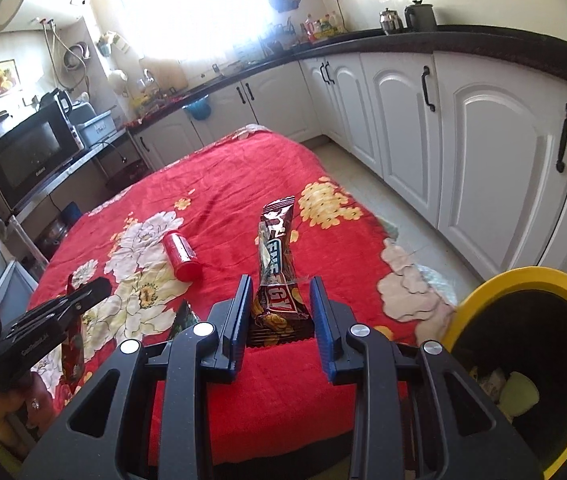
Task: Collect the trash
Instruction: 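Carry the chocolate bar and red wrapper with both tools over the yellow bin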
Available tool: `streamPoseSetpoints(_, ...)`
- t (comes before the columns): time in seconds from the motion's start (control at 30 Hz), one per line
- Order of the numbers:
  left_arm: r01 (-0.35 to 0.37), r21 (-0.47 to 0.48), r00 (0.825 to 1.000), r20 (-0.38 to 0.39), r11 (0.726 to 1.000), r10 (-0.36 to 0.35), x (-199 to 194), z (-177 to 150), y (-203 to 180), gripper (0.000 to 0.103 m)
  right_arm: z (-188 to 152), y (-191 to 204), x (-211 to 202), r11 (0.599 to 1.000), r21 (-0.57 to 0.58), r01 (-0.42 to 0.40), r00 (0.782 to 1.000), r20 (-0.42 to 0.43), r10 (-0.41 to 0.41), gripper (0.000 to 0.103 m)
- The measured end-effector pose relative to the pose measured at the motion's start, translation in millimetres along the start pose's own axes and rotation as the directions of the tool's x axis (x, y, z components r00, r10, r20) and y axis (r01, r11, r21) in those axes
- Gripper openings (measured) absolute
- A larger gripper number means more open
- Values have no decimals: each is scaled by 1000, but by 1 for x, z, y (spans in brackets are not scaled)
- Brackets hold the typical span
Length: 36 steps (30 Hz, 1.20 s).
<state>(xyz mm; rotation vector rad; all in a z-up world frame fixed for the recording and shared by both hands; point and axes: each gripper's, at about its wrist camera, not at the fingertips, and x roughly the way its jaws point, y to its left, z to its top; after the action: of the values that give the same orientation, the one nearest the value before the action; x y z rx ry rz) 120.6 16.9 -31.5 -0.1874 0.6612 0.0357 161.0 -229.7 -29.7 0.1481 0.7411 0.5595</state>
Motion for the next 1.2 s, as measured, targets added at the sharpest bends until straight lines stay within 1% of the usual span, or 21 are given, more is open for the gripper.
streamPoseSetpoints(0.4,97,93,995,17,991,-99,-2,10,-65,8,-5,-26,-43,999,23,40,997,63,-41,28)
streamPoseSetpoints(0.67,158,156,987,8,975,-161,3,10,-105,8,-14,-59,-66,993,74,86,992,84,-93,28)
streamPoseSetpoints(0.83,181,193,983,-6,964,-184,9,8,-126,8,-23,-83,-77,986,117,121,987,94,-133,28)
streamPoseSetpoints(1.2,238,260,971,-40,936,-236,25,2,-170,8,-42,-116,-94,968,176,180,975,101,-199,28)
